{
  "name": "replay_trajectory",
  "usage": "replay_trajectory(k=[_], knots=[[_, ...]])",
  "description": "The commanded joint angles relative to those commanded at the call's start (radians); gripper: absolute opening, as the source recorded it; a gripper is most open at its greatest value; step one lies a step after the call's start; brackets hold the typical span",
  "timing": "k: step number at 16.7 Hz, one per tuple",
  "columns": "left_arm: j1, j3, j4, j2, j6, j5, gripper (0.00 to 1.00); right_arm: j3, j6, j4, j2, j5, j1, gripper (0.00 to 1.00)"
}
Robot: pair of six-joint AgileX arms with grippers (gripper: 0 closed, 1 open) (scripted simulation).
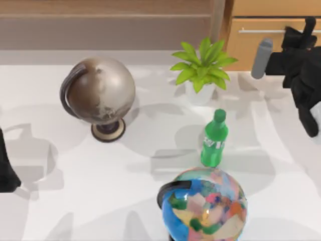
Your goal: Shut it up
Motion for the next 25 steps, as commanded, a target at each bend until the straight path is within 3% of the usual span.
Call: replay_trajectory(k=[8, 21, 25], knots=[[0.000, 0.000, 0.000, 0.000, 0.000, 0.000, 1.00, 0.102, 0.004, -0.062, 0.048, -0.015, -0.004, 0.00], [0.000, 0.000, 0.000, 0.000, 0.000, 0.000, 1.00, 0.102, 0.004, -0.062, 0.048, -0.015, -0.004, 0.98], [0.000, 0.000, 0.000, 0.000, 0.000, 0.000, 1.00, 0.102, 0.004, -0.062, 0.048, -0.015, -0.004, 1.00]])
